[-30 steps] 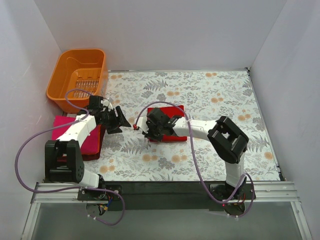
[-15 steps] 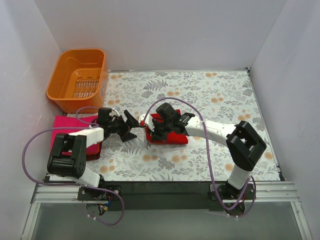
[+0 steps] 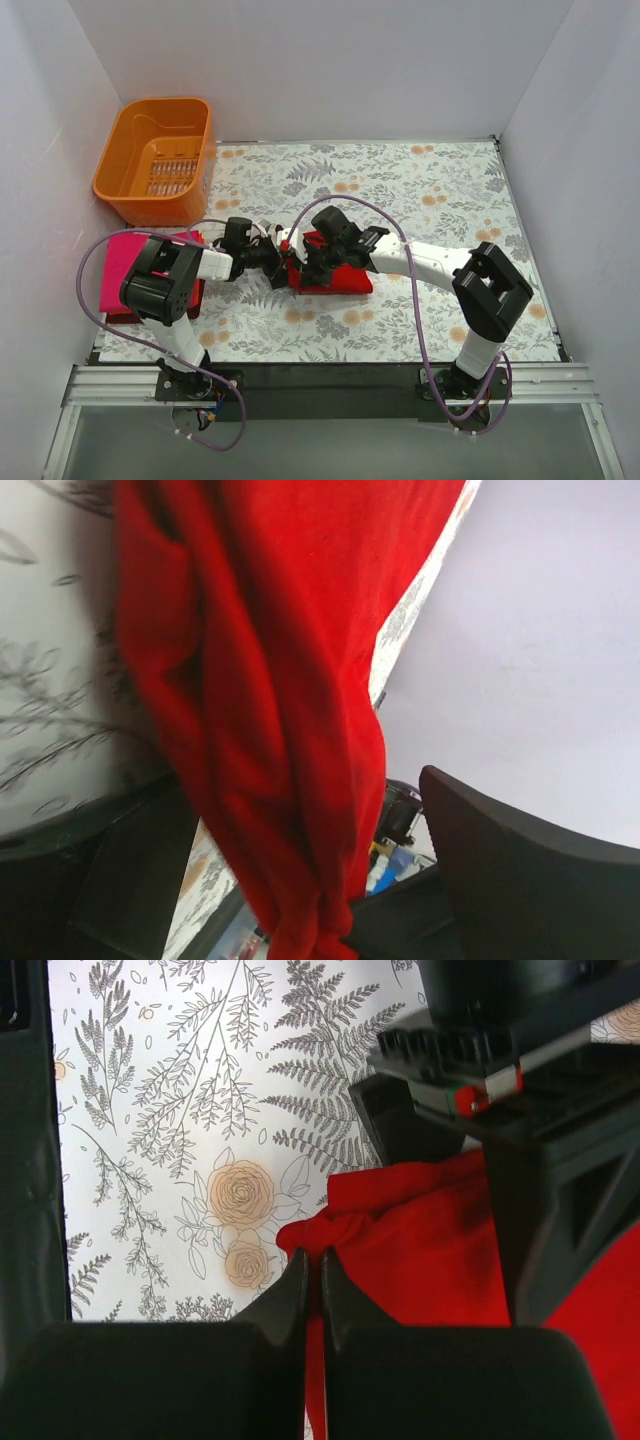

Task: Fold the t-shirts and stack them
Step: Neatly place the folded tshirt to the corner

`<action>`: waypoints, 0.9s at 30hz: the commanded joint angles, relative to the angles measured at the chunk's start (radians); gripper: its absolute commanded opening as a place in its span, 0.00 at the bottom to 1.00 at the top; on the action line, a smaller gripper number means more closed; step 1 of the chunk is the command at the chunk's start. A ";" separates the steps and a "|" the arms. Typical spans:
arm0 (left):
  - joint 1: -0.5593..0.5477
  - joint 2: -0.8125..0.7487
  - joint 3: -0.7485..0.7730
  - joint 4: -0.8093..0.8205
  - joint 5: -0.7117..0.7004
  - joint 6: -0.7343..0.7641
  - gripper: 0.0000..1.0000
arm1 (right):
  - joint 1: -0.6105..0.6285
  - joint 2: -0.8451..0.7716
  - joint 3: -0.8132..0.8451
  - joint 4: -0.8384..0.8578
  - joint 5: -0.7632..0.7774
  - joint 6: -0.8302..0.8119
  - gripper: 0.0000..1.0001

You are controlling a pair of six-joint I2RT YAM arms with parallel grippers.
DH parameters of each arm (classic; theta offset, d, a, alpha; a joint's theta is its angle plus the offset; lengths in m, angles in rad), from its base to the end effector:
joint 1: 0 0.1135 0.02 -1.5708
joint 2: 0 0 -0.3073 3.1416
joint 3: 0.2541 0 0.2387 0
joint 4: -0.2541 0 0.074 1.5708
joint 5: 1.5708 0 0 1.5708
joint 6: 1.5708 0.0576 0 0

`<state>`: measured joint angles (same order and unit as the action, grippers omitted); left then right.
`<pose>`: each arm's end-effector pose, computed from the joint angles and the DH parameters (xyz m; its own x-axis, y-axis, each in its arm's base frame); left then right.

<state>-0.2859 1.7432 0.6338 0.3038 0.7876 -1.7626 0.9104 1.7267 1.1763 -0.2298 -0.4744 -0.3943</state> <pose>0.2847 -0.1262 0.1534 -0.5257 -0.5674 0.6338 -0.8070 0.0970 -0.5825 0.2154 0.3202 0.2593 -0.0520 -0.6240 -0.7797 -0.9983 0.0537 0.0236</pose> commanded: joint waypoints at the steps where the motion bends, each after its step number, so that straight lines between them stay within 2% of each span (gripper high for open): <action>1: -0.035 0.067 0.006 0.037 0.016 -0.040 0.84 | 0.012 -0.053 -0.012 0.052 -0.044 0.032 0.01; 7: -0.053 0.124 -0.003 0.086 0.055 -0.060 0.68 | 0.015 -0.084 -0.052 0.070 -0.052 0.035 0.01; 8: -0.055 0.134 -0.002 0.081 0.062 -0.057 0.57 | 0.015 -0.094 -0.061 0.072 -0.056 0.037 0.01; 11: -0.053 0.133 0.017 0.041 0.078 -0.035 0.34 | 0.021 -0.105 -0.072 0.076 -0.061 0.041 0.01; 12: -0.055 0.128 0.024 0.022 0.081 -0.028 0.30 | 0.022 -0.113 -0.076 0.078 -0.063 0.043 0.01; 14: -0.053 0.107 0.058 -0.090 0.067 0.047 0.21 | 0.027 -0.116 -0.073 0.076 -0.070 0.054 0.01; 15: -0.053 0.076 0.072 -0.138 0.055 0.080 0.06 | 0.027 -0.125 -0.072 0.075 -0.073 0.060 0.01; 16: -0.053 0.059 0.098 -0.228 0.055 0.106 0.01 | 0.027 -0.130 -0.070 0.073 -0.076 0.072 0.03; 17: -0.052 0.044 0.115 -0.283 0.052 0.183 0.00 | 0.025 -0.144 -0.069 0.066 -0.075 0.074 0.11; 18: -0.052 0.001 0.136 -0.358 0.027 0.231 0.00 | 0.024 -0.156 -0.069 0.044 -0.075 0.071 0.29; 19: -0.049 -0.019 0.179 -0.485 0.009 0.274 0.00 | 0.018 -0.170 -0.076 0.038 -0.076 0.069 0.37; 20: -0.035 -0.042 0.199 -0.546 -0.010 0.320 0.00 | 0.012 -0.185 -0.079 0.030 -0.076 0.069 0.46; 21: -0.026 -0.060 0.219 -0.602 -0.040 0.398 0.00 | 0.007 -0.215 -0.083 0.021 -0.076 0.066 0.60; 22: -0.015 -0.092 0.236 -0.702 -0.048 0.444 0.00 | 0.002 -0.229 -0.084 -0.008 -0.075 0.058 0.64; 24: 0.030 -0.120 0.271 -0.785 -0.073 0.562 0.00 | -0.013 -0.271 -0.081 -0.034 -0.063 0.038 0.72; 27: 0.082 -0.180 0.302 -0.920 -0.131 0.681 0.00 | -0.039 -0.311 -0.072 -0.110 -0.043 -0.010 0.78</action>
<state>-0.2508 1.6482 0.8944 -0.3725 0.7288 -1.2938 0.8978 1.4631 1.0935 -0.2588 -0.5224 -0.3553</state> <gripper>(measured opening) 0.072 0.761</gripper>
